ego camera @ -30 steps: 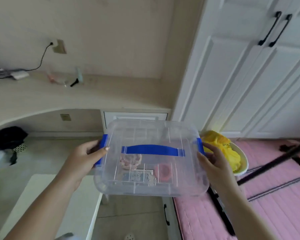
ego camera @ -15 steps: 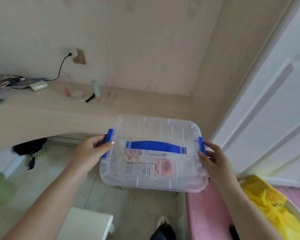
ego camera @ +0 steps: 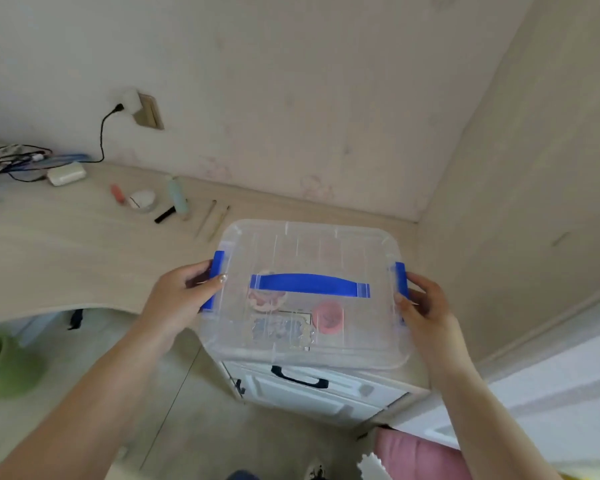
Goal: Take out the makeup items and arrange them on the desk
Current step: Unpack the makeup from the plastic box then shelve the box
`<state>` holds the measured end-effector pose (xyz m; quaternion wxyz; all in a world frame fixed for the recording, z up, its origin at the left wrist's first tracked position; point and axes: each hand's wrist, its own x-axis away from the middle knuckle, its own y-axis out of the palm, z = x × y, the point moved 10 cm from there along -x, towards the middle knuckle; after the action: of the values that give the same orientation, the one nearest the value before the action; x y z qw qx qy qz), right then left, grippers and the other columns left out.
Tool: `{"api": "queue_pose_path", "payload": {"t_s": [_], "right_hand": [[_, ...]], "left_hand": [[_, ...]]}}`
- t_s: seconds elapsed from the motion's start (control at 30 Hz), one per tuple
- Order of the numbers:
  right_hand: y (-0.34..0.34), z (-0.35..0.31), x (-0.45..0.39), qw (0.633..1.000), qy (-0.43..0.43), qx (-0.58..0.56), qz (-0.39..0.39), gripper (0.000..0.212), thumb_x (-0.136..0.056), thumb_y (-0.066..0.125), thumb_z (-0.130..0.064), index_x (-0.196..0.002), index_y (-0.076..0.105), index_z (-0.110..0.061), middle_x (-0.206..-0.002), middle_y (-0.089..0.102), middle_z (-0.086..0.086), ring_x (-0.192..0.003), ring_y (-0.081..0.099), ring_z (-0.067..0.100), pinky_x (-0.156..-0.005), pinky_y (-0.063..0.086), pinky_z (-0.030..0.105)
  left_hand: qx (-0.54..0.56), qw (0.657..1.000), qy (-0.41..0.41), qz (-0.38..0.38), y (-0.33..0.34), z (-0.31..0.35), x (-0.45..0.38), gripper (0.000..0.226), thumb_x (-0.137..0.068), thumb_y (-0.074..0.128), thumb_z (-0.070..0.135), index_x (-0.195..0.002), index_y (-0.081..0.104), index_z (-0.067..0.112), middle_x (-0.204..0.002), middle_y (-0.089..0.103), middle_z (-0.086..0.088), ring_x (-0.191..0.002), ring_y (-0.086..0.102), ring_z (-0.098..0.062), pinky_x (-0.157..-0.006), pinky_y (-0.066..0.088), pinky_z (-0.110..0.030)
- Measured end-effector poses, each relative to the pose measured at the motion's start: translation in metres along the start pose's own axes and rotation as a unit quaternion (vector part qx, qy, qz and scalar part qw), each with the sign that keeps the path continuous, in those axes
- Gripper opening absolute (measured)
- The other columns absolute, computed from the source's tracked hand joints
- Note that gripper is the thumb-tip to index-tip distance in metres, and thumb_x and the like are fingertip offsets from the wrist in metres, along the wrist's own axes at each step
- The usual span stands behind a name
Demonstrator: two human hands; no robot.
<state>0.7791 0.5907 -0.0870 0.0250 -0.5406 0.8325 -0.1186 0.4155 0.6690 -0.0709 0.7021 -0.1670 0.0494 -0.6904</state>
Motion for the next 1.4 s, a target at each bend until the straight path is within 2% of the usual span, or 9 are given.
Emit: {"api": "queue_pose_path", "payload": {"t_s": [0.13,0.23,0.43,0.6,0.73,0.93,1.03,1.2,1.4], "right_hand": [[0.003,0.013,-0.046,0.999,0.038,-0.012,0.010,0.032,-0.091,0.057,-0.016,-0.112,0.053,-0.040,-0.108,0.067,0.000,-0.088,0.063,0.019,-0.071,0.047,0.028],[0.004,0.019,-0.071,0.998,0.053,-0.011,0.020,0.033,-0.092,0.056,-0.016,-0.118,0.052,-0.035,-0.105,0.066,-0.001,-0.085,0.063,0.016,-0.066,0.045,0.025],[0.008,0.021,-0.116,0.996,0.066,-0.004,0.053,0.033,-0.091,0.056,-0.009,-0.119,0.052,-0.026,-0.097,0.065,0.000,-0.076,0.061,0.014,-0.060,0.047,0.020],[0.016,0.025,-0.151,0.993,0.080,0.019,0.085,0.035,-0.089,0.058,-0.013,-0.116,0.054,-0.035,-0.098,0.067,-0.002,-0.082,0.066,0.020,-0.074,0.052,0.036],[0.020,0.032,-0.166,0.989,0.096,0.045,0.104,0.034,-0.089,0.058,-0.017,-0.118,0.055,-0.034,-0.097,0.069,-0.002,-0.082,0.067,0.021,-0.074,0.053,0.038],[0.022,0.034,-0.172,0.985,0.104,0.073,0.117,0.029,-0.089,0.059,-0.025,-0.116,0.054,-0.035,-0.091,0.066,-0.005,-0.075,0.065,0.020,-0.069,0.055,0.038],[0.021,0.032,-0.175,0.984,0.103,0.095,0.109,0.027,-0.089,0.059,-0.029,-0.115,0.054,-0.036,-0.094,0.067,-0.003,-0.076,0.066,0.019,-0.062,0.052,0.030],[0.019,0.025,-0.177,0.979,0.102,0.150,0.094,0.028,-0.090,0.056,-0.037,-0.118,0.059,-0.033,-0.093,0.067,-0.007,-0.068,0.064,0.009,-0.052,0.041,0.014],[0.016,0.026,-0.179,0.977,0.098,0.162,0.101,0.029,-0.090,0.056,-0.038,-0.116,0.062,-0.028,-0.081,0.068,-0.006,-0.068,0.065,0.010,-0.055,0.043,0.017]], "left_hand": [[0.007,1.000,-0.014,-0.005,0.022,0.003,-0.050,0.020,-0.087,0.064,0.016,-0.099,0.069,0.031,-0.085,0.073,0.011,-0.080,0.066,-0.009,-0.076,0.054,-0.031],[0.018,0.999,-0.027,-0.015,0.037,-0.001,-0.087,0.020,-0.086,0.065,0.014,-0.097,0.067,0.030,-0.087,0.072,0.009,-0.080,0.066,-0.012,-0.072,0.052,-0.031],[-0.015,0.997,-0.011,-0.069,0.067,0.009,-0.161,0.022,-0.086,0.065,0.017,-0.107,0.068,0.023,-0.093,0.074,0.003,-0.085,0.069,-0.017,-0.082,0.055,-0.039],[-0.030,0.996,-0.019,-0.080,0.080,0.005,-0.217,0.017,-0.081,0.069,0.028,-0.097,0.067,0.032,-0.094,0.073,0.002,-0.088,0.069,-0.021,-0.084,0.056,-0.045],[-0.040,0.995,-0.033,-0.090,0.086,-0.006,-0.245,0.036,-0.076,0.071,0.035,-0.108,0.065,0.020,-0.096,0.073,0.001,-0.084,0.071,-0.017,-0.076,0.058,-0.042],[-0.045,0.995,-0.028,-0.085,0.093,-0.015,-0.255,0.029,-0.082,0.068,0.025,-0.108,0.062,0.015,-0.095,0.073,0.000,-0.080,0.071,-0.016,-0.065,0.055,-0.032],[-0.073,0.995,-0.017,-0.067,0.092,-0.013,-0.252,0.025,-0.084,0.065,0.032,-0.104,0.062,0.016,-0.092,0.071,0.003,-0.078,0.069,-0.013,-0.059,0.048,-0.024],[-0.193,0.980,0.035,-0.023,0.084,-0.001,-0.244,0.037,-0.087,0.054,0.052,-0.087,0.059,0.015,-0.075,0.066,0.002,-0.062,0.063,-0.014,-0.053,0.042,-0.026],[-0.245,0.968,0.046,-0.003,0.086,0.006,-0.241,0.033,-0.090,0.048,0.049,-0.089,0.059,0.018,-0.076,0.067,0.004,-0.067,0.064,-0.015,-0.057,0.047,-0.029]]}}
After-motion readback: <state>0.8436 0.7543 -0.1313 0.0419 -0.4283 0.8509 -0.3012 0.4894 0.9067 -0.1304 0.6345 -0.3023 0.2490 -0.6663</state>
